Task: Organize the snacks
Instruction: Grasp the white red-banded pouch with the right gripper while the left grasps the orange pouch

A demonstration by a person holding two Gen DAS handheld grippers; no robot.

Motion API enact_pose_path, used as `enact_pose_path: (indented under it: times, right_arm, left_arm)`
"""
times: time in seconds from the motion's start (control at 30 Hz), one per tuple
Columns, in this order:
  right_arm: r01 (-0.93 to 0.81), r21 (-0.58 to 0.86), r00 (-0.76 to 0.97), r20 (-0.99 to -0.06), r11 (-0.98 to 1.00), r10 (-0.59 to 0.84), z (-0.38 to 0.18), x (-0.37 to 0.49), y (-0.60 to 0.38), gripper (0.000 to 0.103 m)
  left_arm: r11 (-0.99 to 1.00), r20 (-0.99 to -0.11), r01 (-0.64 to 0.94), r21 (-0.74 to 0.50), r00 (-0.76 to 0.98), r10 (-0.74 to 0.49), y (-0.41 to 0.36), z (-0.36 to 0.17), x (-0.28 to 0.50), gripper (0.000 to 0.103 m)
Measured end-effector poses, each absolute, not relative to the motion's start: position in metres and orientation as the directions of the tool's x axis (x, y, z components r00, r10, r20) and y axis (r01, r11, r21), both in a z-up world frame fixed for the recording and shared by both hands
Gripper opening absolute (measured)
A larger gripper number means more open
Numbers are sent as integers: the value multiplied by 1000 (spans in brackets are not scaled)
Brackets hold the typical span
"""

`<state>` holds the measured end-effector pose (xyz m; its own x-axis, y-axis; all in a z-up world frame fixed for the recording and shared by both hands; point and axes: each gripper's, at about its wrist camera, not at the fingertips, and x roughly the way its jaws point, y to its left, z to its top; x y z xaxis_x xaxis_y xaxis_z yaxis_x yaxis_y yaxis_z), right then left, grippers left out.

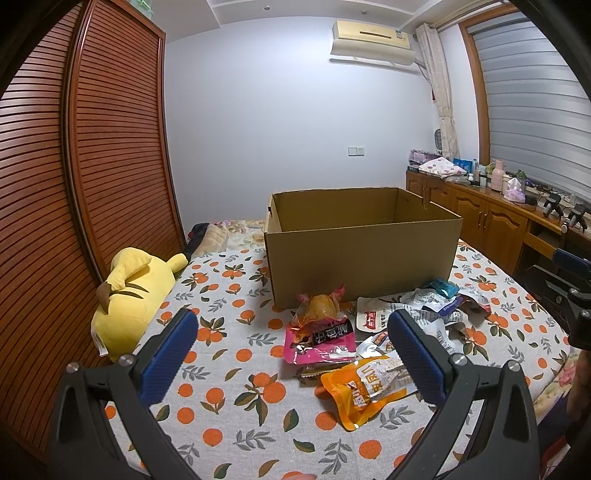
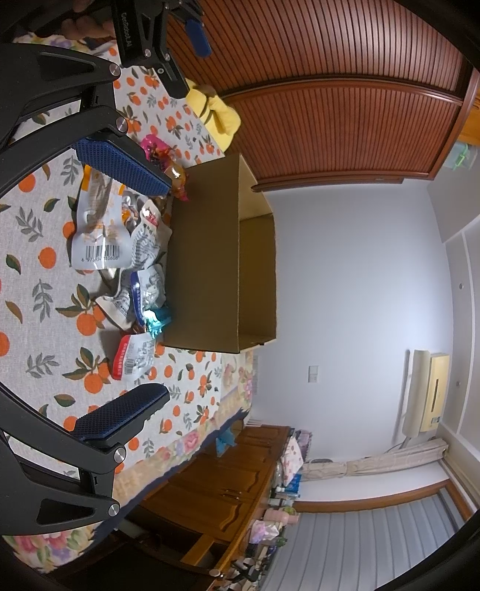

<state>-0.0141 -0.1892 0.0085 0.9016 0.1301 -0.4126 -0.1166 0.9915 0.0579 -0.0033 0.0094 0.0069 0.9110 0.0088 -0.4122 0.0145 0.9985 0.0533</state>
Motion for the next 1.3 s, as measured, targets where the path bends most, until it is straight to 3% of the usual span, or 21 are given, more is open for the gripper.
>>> enact_pose_path:
  times: [0.33,0.63,1.1,1.3]
  right_arm:
    - [-120,59,899,-418,991,134,11,-14,-189,103]
    - [-155,45,875,-457,987,159,-1,-1,-200,103]
    - [-218,58,769,-605,974,208,-31,50,-241,100]
    - [-219,118,704,-668,968,241,-44,88,-258,88]
  left_arm:
    - [999,-428,22,48,904,1,10,5,1,103]
    - [989,-504,145,36,857,-107,-3,-21,13,103]
    - [961,-620,273,34,760,-194,-27,-48,42,101]
    - [948,-654,317,22,722,-226,-35,-55,53,98]
